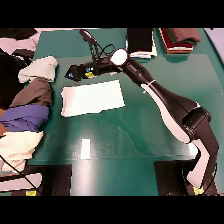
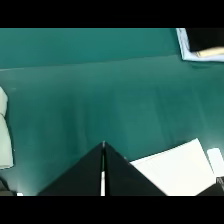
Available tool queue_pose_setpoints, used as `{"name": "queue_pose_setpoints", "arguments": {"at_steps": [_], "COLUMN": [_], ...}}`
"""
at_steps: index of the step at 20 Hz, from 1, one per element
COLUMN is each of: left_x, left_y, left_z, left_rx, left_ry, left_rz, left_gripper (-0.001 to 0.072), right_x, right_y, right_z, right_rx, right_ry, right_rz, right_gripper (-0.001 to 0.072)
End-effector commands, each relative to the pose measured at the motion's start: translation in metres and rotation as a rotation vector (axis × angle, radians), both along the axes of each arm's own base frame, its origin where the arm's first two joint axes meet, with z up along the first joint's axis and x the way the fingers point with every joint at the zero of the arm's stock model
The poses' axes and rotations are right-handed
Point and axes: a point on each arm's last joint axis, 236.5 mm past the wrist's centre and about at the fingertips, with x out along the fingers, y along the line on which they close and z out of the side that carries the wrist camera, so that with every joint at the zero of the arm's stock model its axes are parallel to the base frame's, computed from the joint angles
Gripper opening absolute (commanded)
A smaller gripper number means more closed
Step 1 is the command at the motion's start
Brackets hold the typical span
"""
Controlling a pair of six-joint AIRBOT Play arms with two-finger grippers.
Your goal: Fold the shirts.
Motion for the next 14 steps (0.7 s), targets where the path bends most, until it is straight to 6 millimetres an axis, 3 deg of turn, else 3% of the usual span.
{"name": "queue_pose_setpoints", "arguments": {"at_steps": [1, 4, 7, 9, 10, 11, 12, 14], "left_x": [-0.014, -0.015, -0.021, -0.025, -0.025, -0.026, -0.026, -0.026], "left_y": [0.004, -0.025, -0.058, -0.070, -0.072, -0.074, -0.074, -0.074], "left_z": [0.005, 0.000, -0.002, -0.002, -0.002, -0.002, -0.002, -0.001], "left_rx": [0.014, 0.030, 0.053, 0.055, 0.053, 0.049, 0.050, 0.050], "left_ry": [0.011, 0.012, 0.003, 0.001, 0.002, 0.001, 0.001, 0.000], "left_rz": [-0.001, -0.070, -0.154, -0.182, -0.187, -0.191, -0.191, -0.191], "left_gripper": [0.0025, 0.0025, 0.0025, 0.0025, 0.0025, 0.0025, 0.0025, 0.0025], "right_x": [0.014, 0.038, 0.039, 0.035, 0.032, 0.027, 0.024, 0.021], "right_y": [-0.028, -0.110, -0.210, -0.262, -0.281, -0.293, -0.301, -0.294], "right_z": [-0.002, -0.035, -0.087, -0.121, -0.137, -0.153, -0.168, -0.187], "right_rx": [-0.042, -0.226, -0.398, -0.439, -0.451, -0.462, -0.471, -0.435], "right_ry": [-0.018, 0.001, 0.168, 0.280, 0.331, 0.376, 0.413, 0.474], "right_rz": [-0.006, -0.087, -0.218, -0.298, -0.327, -0.342, -0.352, -0.356], "right_gripper": [0.0377, 0.0360, 0.0361, 0.0394, 0.0516, 0.0582, 0.0582, 0.0582]}}
